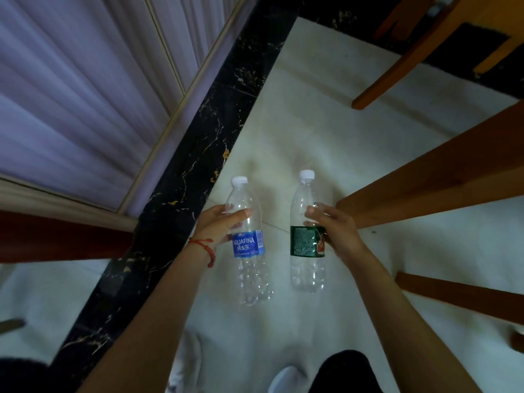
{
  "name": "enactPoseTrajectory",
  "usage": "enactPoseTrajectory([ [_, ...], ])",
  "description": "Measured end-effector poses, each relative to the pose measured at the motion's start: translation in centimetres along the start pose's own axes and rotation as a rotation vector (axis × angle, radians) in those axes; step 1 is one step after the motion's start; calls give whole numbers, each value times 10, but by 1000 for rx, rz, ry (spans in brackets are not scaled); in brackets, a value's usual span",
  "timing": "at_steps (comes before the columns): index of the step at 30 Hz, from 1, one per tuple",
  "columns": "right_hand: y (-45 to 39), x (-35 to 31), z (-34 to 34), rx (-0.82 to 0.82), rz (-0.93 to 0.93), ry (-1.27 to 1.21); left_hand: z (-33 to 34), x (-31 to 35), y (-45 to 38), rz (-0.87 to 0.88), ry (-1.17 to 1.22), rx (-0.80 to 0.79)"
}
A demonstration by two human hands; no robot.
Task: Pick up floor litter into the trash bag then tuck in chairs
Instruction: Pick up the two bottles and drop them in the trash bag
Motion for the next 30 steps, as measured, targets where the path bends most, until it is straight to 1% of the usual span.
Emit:
enactPoseTrajectory([
  [3, 32, -19, 4, -39, 6, -60, -10, 14, 30, -12, 8, -5],
  [7, 68, -44, -5, 11, -10, -34, -14, 37, 72, -22, 21, -12],
  [13, 138, -89, -10, 15, 13, -61, -18, 77, 139, -45, 10, -30],
  [20, 229, -156, -27, 60, 38, -71, -14, 145, 225, -28, -9, -55],
  [30, 354, -260, -45, 48, 2, -109, -8, 261, 349, 40, -62, -104],
])
Point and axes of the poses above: each hand's wrist, its own y-axis away from the middle knuckle, its own z-axis out of the palm, x = y × z, the point moved 9 cm from there along -y, towards the middle knuckle, and after that the axes turned 3 degrees about y, right-handed, at the moved point
